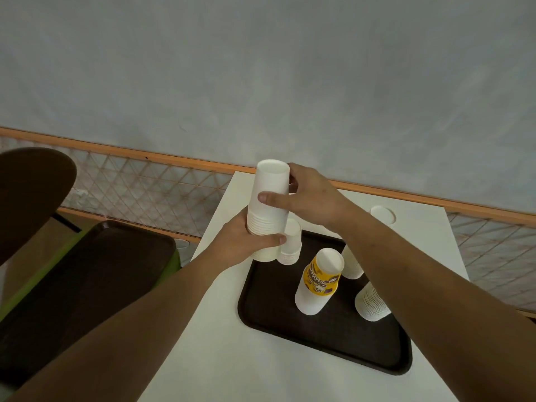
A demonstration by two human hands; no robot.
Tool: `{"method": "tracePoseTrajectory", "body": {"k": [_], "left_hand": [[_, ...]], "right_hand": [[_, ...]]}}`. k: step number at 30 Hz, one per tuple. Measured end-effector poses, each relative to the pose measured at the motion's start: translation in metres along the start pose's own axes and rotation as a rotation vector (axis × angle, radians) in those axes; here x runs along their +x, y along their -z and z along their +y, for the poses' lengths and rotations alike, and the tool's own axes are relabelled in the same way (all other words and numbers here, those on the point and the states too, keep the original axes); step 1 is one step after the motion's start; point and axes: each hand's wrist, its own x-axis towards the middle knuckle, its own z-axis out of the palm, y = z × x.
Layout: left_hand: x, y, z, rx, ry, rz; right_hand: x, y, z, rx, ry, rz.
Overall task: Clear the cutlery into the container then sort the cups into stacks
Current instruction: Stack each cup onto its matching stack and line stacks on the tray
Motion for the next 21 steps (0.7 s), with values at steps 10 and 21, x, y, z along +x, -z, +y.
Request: {"method": "tracePoseTrajectory", "body": {"k": [10, 21], "left_hand": [[-0.003, 0.011, 0.007, -0.003, 0.022, -0.055], [0.000, 0.009, 0.000, 0.045, 0.073, -0.029]], "right_hand": [[0.005, 0.001, -0.001, 0.058, 0.065, -0.054], [0.014, 0.013, 0.003, 0.210, 0.065, -0.028]]}}
